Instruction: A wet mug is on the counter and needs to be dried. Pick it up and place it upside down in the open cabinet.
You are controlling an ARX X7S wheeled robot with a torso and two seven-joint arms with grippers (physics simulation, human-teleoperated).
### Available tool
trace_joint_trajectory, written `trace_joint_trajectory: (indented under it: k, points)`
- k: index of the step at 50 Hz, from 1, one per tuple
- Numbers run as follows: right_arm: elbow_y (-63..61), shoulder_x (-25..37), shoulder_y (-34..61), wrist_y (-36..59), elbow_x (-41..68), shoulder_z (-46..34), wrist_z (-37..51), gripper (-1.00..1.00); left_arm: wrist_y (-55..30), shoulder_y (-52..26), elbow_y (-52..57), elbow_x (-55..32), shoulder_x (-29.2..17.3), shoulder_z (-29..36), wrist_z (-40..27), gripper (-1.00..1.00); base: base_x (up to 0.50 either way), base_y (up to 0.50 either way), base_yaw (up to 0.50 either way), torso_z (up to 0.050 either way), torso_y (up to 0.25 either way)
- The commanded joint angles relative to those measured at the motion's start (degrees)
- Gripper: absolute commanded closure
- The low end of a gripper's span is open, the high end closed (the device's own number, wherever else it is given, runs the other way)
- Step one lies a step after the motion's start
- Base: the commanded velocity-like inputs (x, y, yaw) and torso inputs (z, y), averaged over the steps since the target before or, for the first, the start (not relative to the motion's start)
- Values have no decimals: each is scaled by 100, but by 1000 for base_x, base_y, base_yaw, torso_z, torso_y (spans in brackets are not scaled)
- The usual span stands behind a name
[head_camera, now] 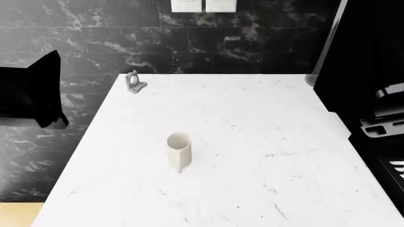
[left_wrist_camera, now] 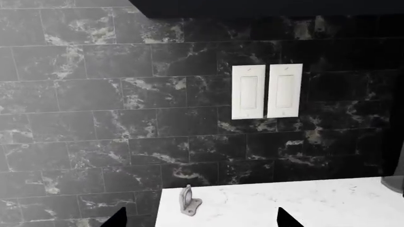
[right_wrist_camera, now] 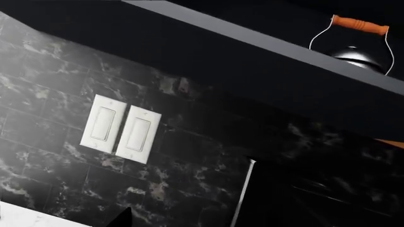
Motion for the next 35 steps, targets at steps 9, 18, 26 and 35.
trace_joint_trajectory:
  k: [9, 18, 26, 35]
  points:
    - [-18, 151, -262, -20, 142, 192, -72, -100, -391, 146, -89, -62, 100, 399, 524, -100, 13, 0, 0, 0, 1]
    - [-12, 109, -467, -15, 155, 343, -144, -100, -959, 711, -283, 500, 544, 797, 999, -100, 0, 0, 0, 0, 0]
    - [-22, 90, -562, 12, 115, 425, -180, -100, -1367, 1176, -277, 915, 873, 856, 1531, -100, 0, 0, 0, 0, 0]
    - [-40, 74, -643, 43, 71, 504, -219, -100, -1402, 1307, -359, 963, 1100, 1273, 1491, -100, 0, 0, 0, 0, 0]
